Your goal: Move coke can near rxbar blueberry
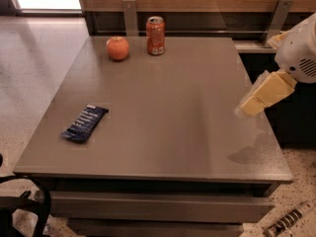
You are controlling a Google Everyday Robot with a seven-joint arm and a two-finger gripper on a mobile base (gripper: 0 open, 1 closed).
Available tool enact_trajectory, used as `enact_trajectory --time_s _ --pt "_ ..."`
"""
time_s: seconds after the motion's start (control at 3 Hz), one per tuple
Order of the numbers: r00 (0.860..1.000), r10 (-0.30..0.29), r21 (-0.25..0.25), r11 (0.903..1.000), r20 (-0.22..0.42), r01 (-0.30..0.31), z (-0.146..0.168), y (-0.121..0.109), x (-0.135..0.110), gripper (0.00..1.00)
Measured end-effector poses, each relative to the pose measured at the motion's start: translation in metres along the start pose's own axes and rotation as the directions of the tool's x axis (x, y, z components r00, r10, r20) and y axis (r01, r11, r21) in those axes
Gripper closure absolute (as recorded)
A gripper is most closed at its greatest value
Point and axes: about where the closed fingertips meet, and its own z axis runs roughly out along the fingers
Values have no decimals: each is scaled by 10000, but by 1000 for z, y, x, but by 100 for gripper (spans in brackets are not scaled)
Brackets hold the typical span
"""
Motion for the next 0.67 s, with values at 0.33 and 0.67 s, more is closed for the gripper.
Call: enact_trajectory --time_s 0.33,0.67 --pt "9752 1290 717 9870 1801 -1438 24 -28 -6 0" --pt "8993 1793 1249 9609 3988 -2469 43 -74 -30 0"
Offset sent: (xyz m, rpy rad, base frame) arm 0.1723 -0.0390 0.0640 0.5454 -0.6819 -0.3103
